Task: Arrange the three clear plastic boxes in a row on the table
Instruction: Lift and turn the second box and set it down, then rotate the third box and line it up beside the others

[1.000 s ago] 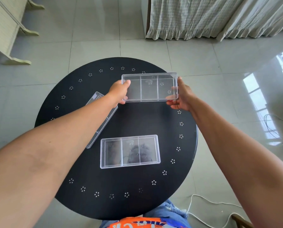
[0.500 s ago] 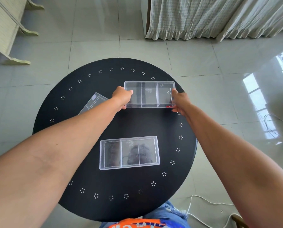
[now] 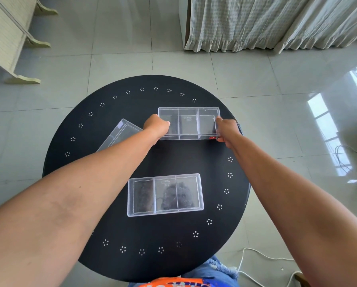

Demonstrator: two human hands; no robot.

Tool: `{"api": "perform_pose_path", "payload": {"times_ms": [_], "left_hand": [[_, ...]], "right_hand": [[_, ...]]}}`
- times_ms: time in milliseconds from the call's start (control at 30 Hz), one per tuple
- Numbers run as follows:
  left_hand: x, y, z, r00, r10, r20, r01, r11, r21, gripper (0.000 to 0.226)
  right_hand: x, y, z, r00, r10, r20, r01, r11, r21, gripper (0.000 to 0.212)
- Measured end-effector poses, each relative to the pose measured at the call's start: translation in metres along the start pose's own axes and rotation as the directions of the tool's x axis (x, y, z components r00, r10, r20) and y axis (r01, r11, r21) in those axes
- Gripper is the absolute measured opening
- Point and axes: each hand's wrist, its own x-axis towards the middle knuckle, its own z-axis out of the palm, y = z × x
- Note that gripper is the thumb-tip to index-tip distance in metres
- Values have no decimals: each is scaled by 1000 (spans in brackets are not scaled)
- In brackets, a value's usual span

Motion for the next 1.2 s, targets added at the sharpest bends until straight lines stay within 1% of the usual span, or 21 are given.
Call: {"api": "perform_pose_path", "payload": {"times_ms": [133,167,233,267,333,367,400,433,467,533,633,700,767,833,933,1000,1067,1133,1200], "left_hand": [[-2,-1,-3,999,14,28,-13,999,-32,35],[-3,-1,-3,999,21,28,-20,999,-35,32],[-6,-1,-6,999,23,24,-22,1000,-19,21],[-7,-2,-8,999,21,24,-20,999,-25,26],[-9,-2,-13,999,41,18,-41,999,8,56],[-12,-3,-17,998,60,1,-60,998,37,65],[-14,-4,-21,997,78,-14,-77,996,48,68],[-16,-5,-25,995,96,-30,-95,995,42,69],[-18,-7,-31,993,112,-36,-111,993,29,69],[-24,-12,-43,988,147,-46,-147,989,9,66],[-33,-24,-66,974,212,-75,-216,975,-58,58],[-38,-35,-82,963,252,-100,-260,962,-86,54],[-44,-48,-98,952,267,-152,-282,956,-86,48],[-51,-62,-111,938,275,-209,-290,956,-40,41],[-59,-90,-127,921,273,-277,-270,962,51,40],[-62,-113,-135,920,250,-302,-229,968,102,48],[-68,-136,-138,918,241,-314,-193,966,175,63],[-78,-157,-138,923,238,-302,-162,953,255,82],[-86,-174,-134,940,213,-267,-125,942,313,99]], "right_hand": [[-3,1,1,999,-31,23,31,999,-36,21],[-4,2,2,999,-41,24,42,998,-38,22],[-7,3,3,998,-66,15,66,996,-56,26],[-6,4,3,997,-76,-4,75,994,-83,25],[-6,4,4,993,-92,-74,80,986,-149,16],[-9,2,5,989,-101,-105,80,980,-183,13],[-14,0,5,985,-108,-132,79,975,-206,21],[-18,-1,6,979,-113,-168,72,971,-230,39],[-23,-4,7,971,-125,-205,71,964,-255,51],[-30,-9,10,947,-181,-265,107,957,-270,57],[-47,-18,24,915,-306,-262,227,929,-293,56],[-59,-24,37,889,-402,-221,323,891,-319,54],[-72,-30,53,850,-507,-143,439,832,-338,50],[-83,-36,71,808,-588,-26,548,768,-330,45],[-101,-42,101,723,-664,192,683,645,-341,37],[-111,-44,120,675,-677,295,736,587,-338,36],[-120,-45,137,649,-668,365,760,549,-347,38],[-125,-46,153,654,-628,422,756,536,-376,44],[-127,-46,165,691,-557,460,723,539,-432,52]]}}
